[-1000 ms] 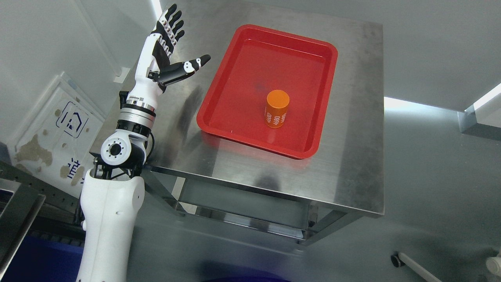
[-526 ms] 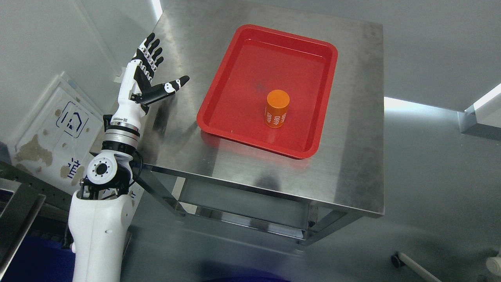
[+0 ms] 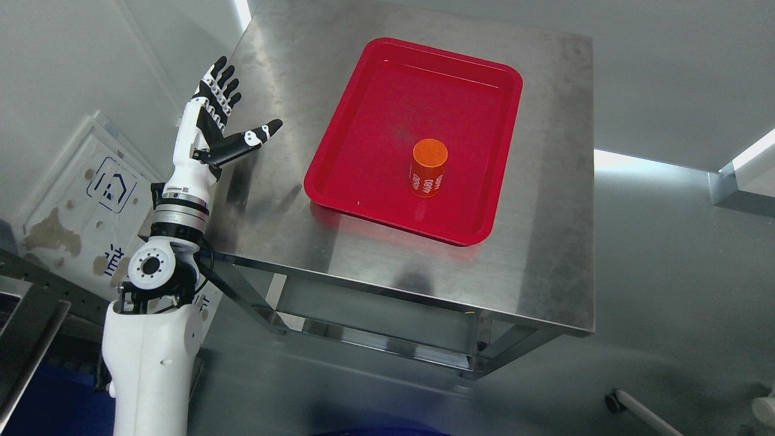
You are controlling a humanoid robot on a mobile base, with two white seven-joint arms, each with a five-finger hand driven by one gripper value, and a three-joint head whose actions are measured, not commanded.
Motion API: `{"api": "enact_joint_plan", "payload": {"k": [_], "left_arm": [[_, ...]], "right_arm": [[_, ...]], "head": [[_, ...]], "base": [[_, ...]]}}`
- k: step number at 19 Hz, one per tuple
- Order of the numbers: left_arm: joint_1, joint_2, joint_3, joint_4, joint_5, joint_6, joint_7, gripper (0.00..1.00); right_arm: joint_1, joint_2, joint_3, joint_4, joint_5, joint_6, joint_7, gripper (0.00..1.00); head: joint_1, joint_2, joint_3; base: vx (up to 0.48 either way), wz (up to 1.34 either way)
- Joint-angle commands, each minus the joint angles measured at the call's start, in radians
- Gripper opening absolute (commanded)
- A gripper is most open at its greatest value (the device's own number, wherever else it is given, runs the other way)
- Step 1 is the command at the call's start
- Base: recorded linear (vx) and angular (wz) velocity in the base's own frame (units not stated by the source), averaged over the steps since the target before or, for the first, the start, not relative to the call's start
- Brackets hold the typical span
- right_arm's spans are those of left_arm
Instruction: Grab orange capacitor from left shelf to right desk
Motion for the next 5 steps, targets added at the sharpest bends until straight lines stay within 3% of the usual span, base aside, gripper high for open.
{"api": "enact_joint_plan", "payload": {"k": [1,5], "left_arm": [[-0.019,0.007,-0.005,-0.009,-0.007,0.000,-0.005,1.00],[-0.019,0.007,-0.006,-0.009,-0.007,-0.001,-0.006,1.00]], "right_arm": [[0.014,-0.017,-0.011,-0.034,0.000,0.000,0.001,1.00],[0.014,-0.017,-0.011,-0.034,0.000,0.000,0.001,1.00]], "head": [[0.0000,0.000,0.000],[0.0000,0.000,0.000]], "base": [[0.000,0.00],[0.000,0.00]]}}
